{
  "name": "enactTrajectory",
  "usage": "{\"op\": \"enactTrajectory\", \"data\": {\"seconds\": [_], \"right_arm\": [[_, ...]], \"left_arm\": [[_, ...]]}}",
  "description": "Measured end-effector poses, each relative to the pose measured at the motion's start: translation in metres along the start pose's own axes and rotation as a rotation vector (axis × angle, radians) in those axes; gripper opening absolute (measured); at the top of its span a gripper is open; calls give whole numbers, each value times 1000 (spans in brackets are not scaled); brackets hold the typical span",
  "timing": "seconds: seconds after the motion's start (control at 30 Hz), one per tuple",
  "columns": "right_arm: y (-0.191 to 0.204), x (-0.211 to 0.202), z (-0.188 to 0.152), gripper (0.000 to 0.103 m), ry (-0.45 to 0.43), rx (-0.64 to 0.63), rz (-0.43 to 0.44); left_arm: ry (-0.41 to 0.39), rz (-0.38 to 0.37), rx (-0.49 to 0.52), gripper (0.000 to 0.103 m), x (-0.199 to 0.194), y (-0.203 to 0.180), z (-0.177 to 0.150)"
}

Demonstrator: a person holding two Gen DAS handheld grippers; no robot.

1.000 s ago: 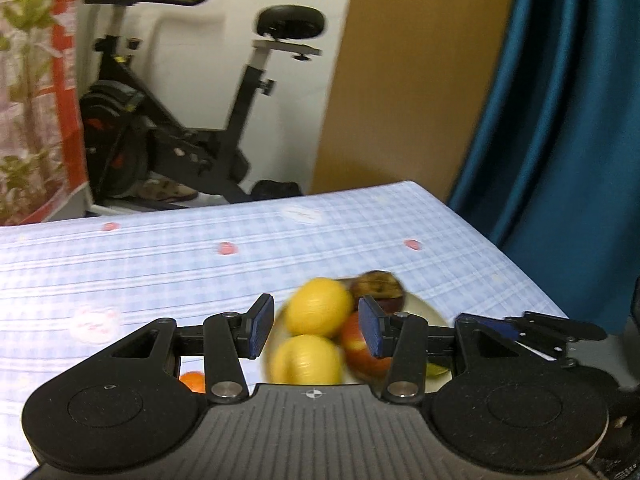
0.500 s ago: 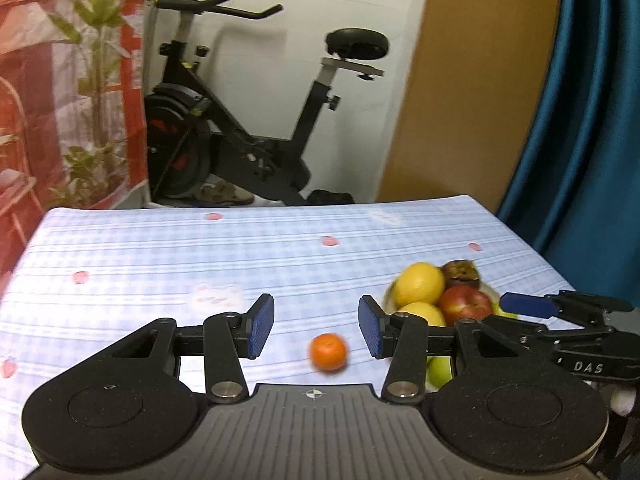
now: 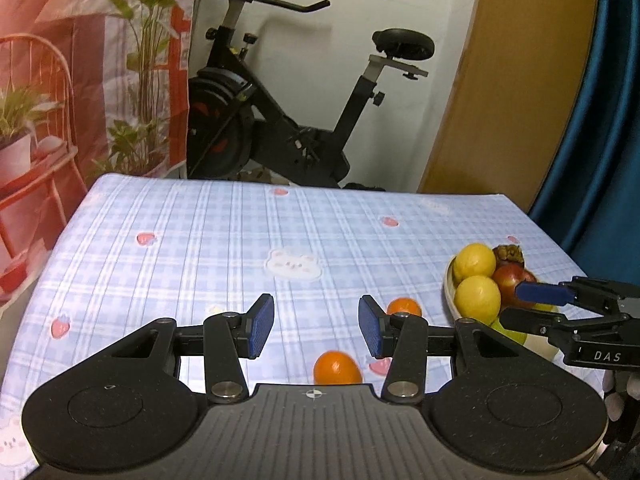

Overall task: Organize fruits
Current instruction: 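Move the left gripper to the large orange on the tablecloth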

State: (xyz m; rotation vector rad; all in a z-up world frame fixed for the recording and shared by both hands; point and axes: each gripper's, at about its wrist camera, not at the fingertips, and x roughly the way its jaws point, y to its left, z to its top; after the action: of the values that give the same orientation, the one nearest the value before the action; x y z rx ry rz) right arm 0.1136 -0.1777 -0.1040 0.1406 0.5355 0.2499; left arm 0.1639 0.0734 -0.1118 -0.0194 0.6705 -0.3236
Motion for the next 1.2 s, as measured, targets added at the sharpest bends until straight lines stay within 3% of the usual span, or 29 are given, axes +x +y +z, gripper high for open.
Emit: {"op": "enactTrajectory", "data": {"seconds": [0.57,1.2], "right_arm": [[14,10,-14,56,59,-33,4],[21,22,-24,56,115,-49,16]], "left_arm": [[100,-44,-85,49,36,7,-33],[143,-68,-93,48,54,0,-33]]}}
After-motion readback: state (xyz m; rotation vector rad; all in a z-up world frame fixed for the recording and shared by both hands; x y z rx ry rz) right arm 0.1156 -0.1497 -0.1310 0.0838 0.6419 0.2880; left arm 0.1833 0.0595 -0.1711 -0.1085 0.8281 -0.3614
